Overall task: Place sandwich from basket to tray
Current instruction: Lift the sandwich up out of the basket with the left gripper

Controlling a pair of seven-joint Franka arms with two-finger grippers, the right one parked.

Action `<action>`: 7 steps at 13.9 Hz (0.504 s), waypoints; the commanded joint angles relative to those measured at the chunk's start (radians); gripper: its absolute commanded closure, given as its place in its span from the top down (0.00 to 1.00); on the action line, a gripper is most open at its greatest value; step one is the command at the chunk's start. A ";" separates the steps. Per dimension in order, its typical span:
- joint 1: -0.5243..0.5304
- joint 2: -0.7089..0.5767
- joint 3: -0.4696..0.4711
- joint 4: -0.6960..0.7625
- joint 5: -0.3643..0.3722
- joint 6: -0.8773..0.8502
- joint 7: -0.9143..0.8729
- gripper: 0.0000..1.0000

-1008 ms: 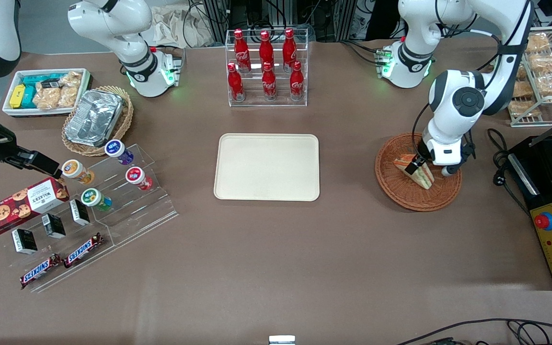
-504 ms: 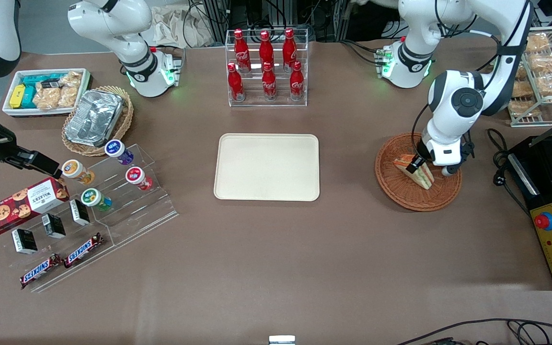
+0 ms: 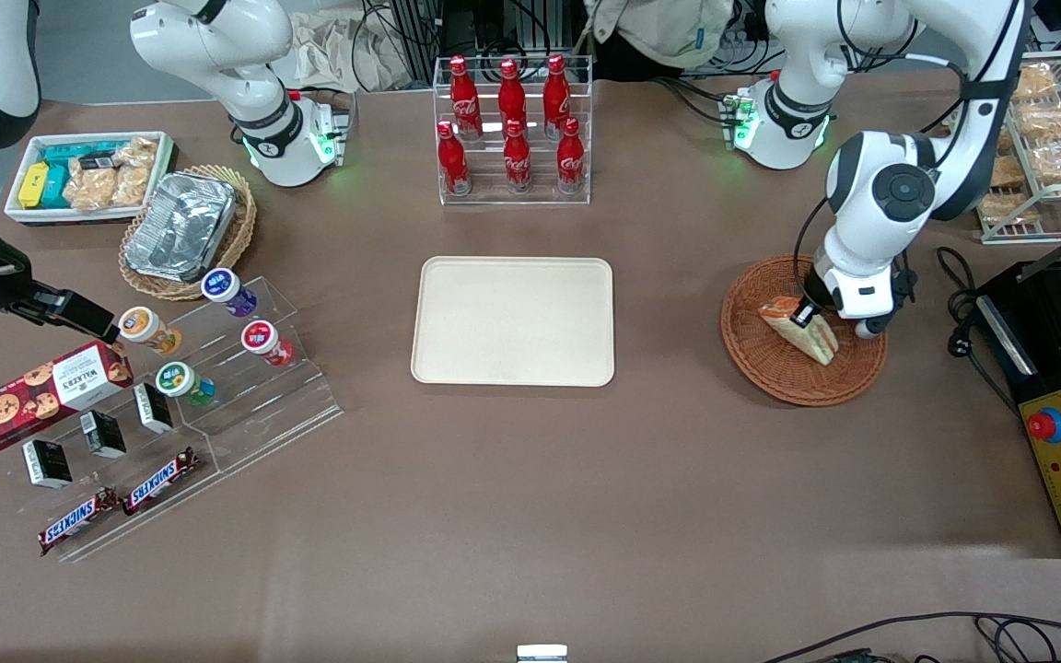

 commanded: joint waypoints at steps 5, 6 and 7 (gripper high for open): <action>-0.008 -0.038 0.000 0.361 0.020 -0.488 0.142 0.00; -0.009 -0.035 -0.002 0.414 0.019 -0.534 0.186 0.00; -0.009 -0.032 -0.002 0.469 0.016 -0.594 0.224 0.00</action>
